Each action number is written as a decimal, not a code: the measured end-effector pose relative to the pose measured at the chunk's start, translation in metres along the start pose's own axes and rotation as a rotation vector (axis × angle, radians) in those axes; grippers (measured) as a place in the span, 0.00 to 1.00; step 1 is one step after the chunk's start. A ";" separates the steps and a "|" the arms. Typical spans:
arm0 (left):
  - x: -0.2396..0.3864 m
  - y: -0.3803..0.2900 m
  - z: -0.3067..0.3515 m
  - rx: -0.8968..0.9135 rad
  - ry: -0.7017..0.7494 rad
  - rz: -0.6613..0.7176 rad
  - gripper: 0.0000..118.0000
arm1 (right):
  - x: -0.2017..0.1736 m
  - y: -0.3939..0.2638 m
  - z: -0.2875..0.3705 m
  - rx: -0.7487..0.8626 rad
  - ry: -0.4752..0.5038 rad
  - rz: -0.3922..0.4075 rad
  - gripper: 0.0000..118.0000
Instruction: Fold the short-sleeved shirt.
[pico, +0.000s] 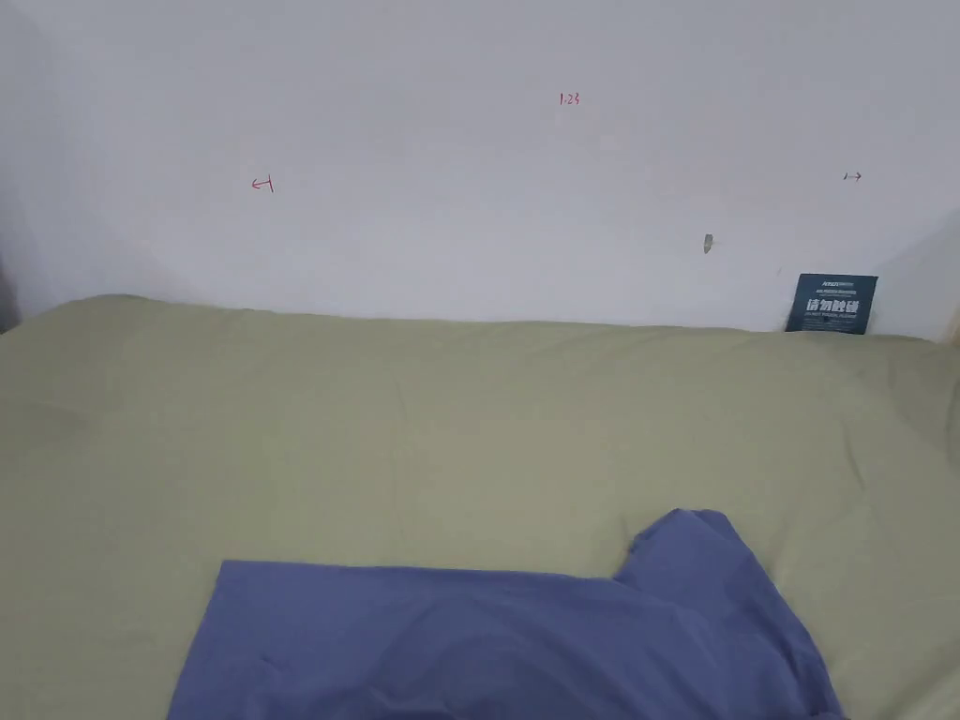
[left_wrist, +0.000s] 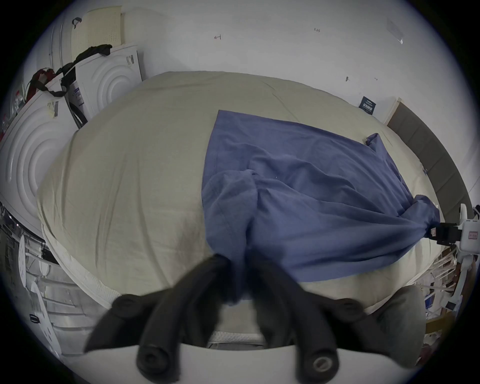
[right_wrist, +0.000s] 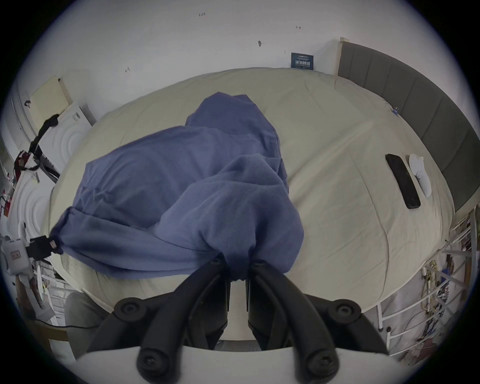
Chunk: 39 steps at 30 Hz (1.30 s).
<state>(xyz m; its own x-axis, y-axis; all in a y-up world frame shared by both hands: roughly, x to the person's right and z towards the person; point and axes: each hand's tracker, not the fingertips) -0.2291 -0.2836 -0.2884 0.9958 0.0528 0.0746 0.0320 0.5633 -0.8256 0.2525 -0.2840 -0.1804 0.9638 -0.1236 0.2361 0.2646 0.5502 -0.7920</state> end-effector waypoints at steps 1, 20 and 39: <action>0.000 0.000 0.004 0.021 -0.002 0.012 0.33 | 0.001 0.000 0.003 0.005 0.020 -0.024 0.14; 0.124 0.036 0.120 0.440 -0.101 -0.133 0.35 | -0.109 0.021 0.075 0.348 0.108 0.131 0.60; 0.083 0.092 0.078 0.405 -0.118 -0.064 0.02 | -0.136 -0.006 0.060 0.385 0.105 0.141 0.01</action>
<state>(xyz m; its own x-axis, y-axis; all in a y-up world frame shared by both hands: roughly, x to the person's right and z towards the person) -0.1500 -0.1635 -0.3143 0.9755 0.0882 0.2017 0.0337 0.8455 -0.5329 0.1180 -0.2214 -0.1741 0.9930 -0.0975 0.0661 0.1177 0.8334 -0.5399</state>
